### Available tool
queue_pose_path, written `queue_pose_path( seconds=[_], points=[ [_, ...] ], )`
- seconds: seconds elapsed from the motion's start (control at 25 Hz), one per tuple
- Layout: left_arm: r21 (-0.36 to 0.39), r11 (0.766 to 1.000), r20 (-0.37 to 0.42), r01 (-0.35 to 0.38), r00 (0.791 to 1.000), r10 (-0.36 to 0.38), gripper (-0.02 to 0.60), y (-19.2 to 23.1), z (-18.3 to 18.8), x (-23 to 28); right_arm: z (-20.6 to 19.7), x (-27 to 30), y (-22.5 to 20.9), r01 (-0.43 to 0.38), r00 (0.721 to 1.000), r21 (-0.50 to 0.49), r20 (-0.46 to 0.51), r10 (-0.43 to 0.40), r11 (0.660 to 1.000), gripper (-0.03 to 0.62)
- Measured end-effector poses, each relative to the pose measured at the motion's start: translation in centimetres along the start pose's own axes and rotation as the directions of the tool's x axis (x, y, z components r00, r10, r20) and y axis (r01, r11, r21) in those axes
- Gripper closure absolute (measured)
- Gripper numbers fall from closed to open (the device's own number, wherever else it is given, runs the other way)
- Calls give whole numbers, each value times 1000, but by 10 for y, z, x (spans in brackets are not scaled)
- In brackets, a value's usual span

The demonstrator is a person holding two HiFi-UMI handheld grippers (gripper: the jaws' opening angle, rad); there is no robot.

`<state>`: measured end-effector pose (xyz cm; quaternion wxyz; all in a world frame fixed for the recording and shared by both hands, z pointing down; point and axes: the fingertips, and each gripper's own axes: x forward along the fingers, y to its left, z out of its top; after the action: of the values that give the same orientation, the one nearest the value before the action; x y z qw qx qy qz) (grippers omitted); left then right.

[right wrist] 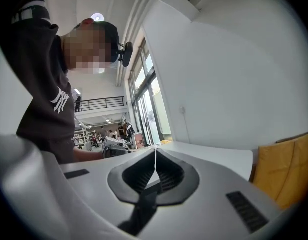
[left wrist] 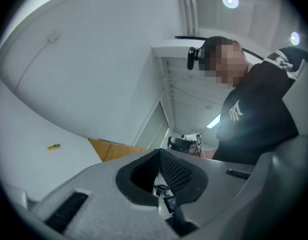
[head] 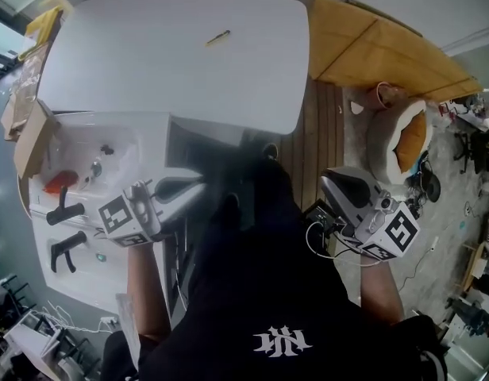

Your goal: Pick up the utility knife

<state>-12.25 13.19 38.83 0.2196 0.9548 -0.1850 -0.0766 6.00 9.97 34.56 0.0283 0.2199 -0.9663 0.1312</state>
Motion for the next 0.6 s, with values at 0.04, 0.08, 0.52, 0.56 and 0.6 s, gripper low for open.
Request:
queue_pose_path(
  seconds=[0.04,0.08,0.52,0.56,0.6],
  points=[
    [11,1000,20,-9,1000,9,575,9,9,0,0,6,-10,-13,1000,-1,6,13,1000,589],
    [21,999,37,-31,999,30,575,23,17,-2,0,11,-21,-26,1000,-1,15,26,1000,589],
    [166,943,-187,-290,929,319,575,156,76,97,47,24,-191,-121,989,14,93,119,993,589],
    [180,930,-187,-321,917,352,575,164,85,103,48,25,-202,-142,985,28,106,138,990,589],
    [193,918,-185,-347,906,381,575,169,92,108,47,27,-211,-165,980,44,116,159,985,589]
  ],
)
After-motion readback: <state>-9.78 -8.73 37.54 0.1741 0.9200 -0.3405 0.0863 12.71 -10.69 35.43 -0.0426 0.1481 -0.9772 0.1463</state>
